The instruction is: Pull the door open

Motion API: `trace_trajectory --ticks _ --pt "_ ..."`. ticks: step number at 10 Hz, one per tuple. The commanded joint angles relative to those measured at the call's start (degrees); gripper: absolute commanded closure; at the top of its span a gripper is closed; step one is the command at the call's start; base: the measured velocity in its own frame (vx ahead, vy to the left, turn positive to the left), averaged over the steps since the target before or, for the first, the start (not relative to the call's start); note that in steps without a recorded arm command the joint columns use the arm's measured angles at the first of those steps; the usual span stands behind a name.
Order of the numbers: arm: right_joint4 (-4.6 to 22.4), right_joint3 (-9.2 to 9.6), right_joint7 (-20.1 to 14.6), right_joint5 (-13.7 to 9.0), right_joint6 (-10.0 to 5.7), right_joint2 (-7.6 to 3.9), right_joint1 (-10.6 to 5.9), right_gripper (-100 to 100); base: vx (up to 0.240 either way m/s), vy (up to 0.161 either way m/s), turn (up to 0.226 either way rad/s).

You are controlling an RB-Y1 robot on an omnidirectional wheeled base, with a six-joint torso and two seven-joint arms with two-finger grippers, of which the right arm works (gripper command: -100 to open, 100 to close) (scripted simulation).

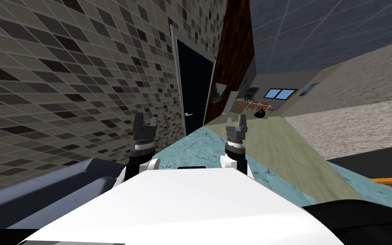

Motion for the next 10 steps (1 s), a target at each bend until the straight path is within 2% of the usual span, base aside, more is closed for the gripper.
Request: trace_trajectory --ticks 1,3,10 --pt "1.79 -0.11 -0.04 -0.31 -0.24 -0.60 -0.60 -100 0.080 -0.083 0.150" --pt "3.31 -0.21 -0.07 -0.57 -0.44 -1.04 -1.11 -100 0.066 0.008 0.075" --pt "11.67 -0.73 -0.26 -2.03 -1.55 -3.13 -3.92 -100 0.072 -0.012 0.107"
